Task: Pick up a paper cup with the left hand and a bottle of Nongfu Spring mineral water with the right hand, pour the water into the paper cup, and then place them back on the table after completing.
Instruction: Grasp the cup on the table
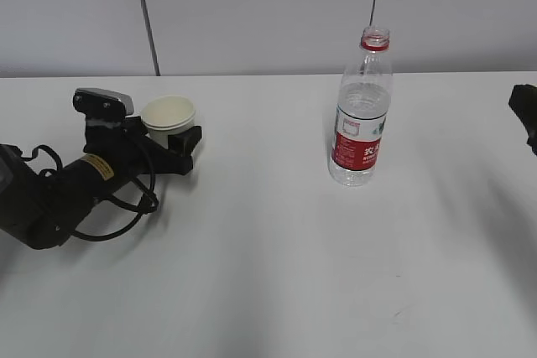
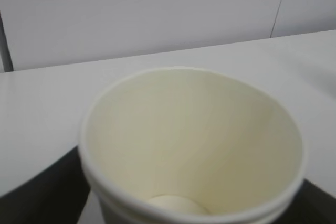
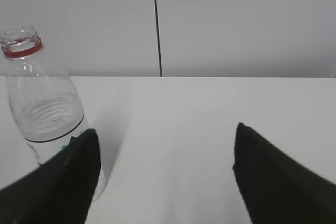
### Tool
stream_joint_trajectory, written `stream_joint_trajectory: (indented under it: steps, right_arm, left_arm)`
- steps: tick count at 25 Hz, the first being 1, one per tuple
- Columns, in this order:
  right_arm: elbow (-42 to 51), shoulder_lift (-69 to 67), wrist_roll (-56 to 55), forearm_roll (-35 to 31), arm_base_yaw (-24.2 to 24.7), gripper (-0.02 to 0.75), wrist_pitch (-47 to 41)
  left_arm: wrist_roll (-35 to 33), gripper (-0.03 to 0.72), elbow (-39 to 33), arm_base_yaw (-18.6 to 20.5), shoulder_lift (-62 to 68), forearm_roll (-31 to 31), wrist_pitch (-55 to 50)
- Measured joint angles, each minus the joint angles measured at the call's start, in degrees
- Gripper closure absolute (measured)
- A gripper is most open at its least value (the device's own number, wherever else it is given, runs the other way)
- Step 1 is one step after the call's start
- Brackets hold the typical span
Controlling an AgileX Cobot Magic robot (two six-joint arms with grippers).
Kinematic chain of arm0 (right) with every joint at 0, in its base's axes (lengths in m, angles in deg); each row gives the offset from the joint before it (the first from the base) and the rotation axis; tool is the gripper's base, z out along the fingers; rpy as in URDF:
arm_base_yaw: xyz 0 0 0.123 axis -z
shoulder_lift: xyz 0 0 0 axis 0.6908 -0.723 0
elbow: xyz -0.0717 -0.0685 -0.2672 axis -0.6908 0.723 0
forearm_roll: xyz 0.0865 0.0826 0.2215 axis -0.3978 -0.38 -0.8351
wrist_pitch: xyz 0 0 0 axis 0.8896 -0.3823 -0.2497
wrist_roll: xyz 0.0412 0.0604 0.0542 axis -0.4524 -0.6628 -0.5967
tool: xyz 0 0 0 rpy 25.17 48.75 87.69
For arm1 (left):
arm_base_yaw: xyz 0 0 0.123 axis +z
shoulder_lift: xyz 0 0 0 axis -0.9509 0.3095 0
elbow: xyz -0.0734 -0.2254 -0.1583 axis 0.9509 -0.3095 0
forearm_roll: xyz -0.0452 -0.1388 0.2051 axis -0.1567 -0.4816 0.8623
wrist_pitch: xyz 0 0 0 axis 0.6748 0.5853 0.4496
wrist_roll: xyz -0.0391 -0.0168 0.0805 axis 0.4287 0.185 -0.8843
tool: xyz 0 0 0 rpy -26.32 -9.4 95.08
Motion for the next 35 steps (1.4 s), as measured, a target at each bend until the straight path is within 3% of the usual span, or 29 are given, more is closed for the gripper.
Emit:
stream_joint_trajectory:
  steps: [6, 9, 18, 27, 35]
  right_arm:
    - [0.00, 0.00, -0.01, 0.00, 0.00, 0.152, 0.79]
    - [0.00, -0.14, -0.01, 0.00, 0.00, 0.152, 1.14]
    - [0.00, -6.30, -2.25, 1.32, 0.00, 0.152, 8.18]
    - [-1.22, -18.37, -13.75, 17.07, 0.00, 0.122, 17.65]
    - [-5.80, -28.24, -15.57, 20.83, 0.00, 0.076, 22.16]
  left_arm:
    - [0.00, 0.253, 0.00, 0.00, 0.00, 1.36, 0.00]
    - [0.00, 0.279, 0.02, 0.00, 0.32, 2.06, 0.55]
    - [0.00, 0.284, 0.20, 0.00, 0.99, 2.22, 1.80]
    - [0.00, 0.286, 0.20, 0.00, 1.04, 2.29, 1.92]
    - [0.00, 0.286, 0.20, 0.00, 1.04, 2.29, 1.92]
